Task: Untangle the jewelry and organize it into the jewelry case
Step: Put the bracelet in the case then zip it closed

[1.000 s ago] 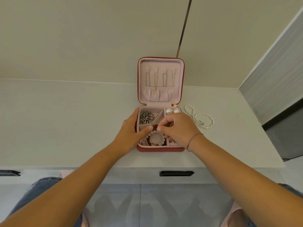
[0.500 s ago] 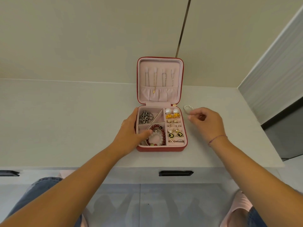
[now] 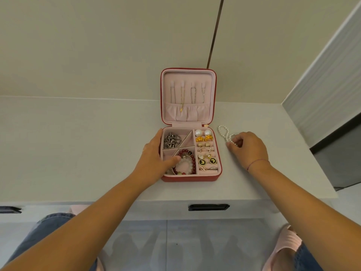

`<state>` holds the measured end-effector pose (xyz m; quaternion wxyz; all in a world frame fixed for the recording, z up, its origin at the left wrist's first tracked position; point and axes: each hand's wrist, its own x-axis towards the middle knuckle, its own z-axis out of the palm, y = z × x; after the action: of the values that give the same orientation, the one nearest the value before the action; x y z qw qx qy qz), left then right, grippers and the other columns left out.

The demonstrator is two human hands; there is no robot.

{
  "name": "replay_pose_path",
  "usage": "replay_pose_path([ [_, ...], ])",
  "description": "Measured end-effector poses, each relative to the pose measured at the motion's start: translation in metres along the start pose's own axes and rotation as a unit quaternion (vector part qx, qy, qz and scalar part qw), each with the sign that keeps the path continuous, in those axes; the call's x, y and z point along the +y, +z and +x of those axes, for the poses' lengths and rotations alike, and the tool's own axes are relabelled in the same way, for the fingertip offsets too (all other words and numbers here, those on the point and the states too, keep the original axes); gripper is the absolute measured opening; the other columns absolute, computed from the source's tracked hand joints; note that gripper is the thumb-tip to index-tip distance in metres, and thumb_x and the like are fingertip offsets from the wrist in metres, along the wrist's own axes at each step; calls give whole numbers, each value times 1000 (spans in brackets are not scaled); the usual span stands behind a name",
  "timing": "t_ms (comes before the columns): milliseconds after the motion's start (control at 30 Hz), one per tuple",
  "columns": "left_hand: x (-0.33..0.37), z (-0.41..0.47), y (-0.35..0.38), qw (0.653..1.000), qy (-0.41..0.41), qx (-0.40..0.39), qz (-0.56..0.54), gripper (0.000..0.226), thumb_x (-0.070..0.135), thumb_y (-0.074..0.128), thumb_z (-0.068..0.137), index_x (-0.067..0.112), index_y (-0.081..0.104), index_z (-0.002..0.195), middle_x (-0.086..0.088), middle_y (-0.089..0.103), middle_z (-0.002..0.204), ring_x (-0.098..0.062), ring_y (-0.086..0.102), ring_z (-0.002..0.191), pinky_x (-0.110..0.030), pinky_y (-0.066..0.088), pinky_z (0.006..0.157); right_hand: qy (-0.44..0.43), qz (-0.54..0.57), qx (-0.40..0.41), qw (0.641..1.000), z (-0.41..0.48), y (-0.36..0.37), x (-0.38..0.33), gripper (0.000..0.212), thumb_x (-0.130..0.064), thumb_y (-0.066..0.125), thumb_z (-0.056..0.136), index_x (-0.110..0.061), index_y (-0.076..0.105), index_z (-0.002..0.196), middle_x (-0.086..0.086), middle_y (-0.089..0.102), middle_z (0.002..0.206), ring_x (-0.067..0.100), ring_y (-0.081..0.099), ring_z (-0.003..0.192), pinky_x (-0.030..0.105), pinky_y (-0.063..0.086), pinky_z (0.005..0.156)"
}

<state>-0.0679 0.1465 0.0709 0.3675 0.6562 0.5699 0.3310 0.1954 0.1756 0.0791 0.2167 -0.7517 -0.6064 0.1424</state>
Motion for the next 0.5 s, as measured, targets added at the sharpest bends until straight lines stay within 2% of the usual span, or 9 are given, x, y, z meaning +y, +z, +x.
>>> replay_pose_path([
  [100,1,1,-1,1000,-12,-8,-22,56,40,71,82,44,38,128,18,59,118,-13,55,112,-36,51,91,-2,13,-13,1000,0,-4,1,13,-22,62,88,-12,66,82,3,63,79,23,58,76,28,43,67],
  [167,3,0,-3,998,-18,-21,-48,53,51,66,81,43,42,128,17,61,120,-15,58,113,-43,51,93,8,66,-20,998,-2,-10,2,13,-23,64,89,-13,67,84,2,64,82,18,56,76,24,40,70],
  [200,6,-1,-4,998,-19,-20,-54,49,53,64,82,44,43,125,19,59,120,-13,56,114,-41,50,95,17,106,-18,994,-2,-14,1,12,-24,65,88,-13,68,85,1,64,82,16,56,76,23,40,71],
  [267,14,-3,-5,999,-16,-3,-36,41,46,63,87,46,38,120,24,49,125,-7,44,120,-30,37,100,29,183,-4,983,-4,-26,-3,9,-23,67,87,-14,69,85,0,65,82,13,56,75,16,42,67],
  [300,16,-4,-5,1000,-16,9,-8,46,44,60,89,45,35,127,21,44,131,-8,37,124,-27,30,101,29,214,2,976,-5,-33,-6,7,-21,67,87,-15,69,84,0,65,81,11,57,73,10,42,65],
  [367,25,-4,-7,998,-18,28,51,66,48,56,89,31,28,146,9,29,152,-14,24,139,-31,21,109,22,268,8,963,-8,-49,-13,4,-17,68,86,-16,69,83,-1,66,80,4,58,70,2,41,62],
  [433,33,-3,-8,998,-18,35,56,73,52,53,88,26,25,150,8,19,158,-13,15,144,-32,16,113,11,307,2,952,-13,-66,-23,4,-17,68,85,-15,70,83,-3,66,79,-5,57,64,2,41,61],
  [500,42,-3,-7,999,-9,31,38,68,51,53,88,27,31,148,10,23,156,-9,18,142,-32,18,113,-2,344,-22,939,-20,-82,-35,5,-16,67,86,-14,71,87,-5,66,79,-8,56,60,3,40,58],
])
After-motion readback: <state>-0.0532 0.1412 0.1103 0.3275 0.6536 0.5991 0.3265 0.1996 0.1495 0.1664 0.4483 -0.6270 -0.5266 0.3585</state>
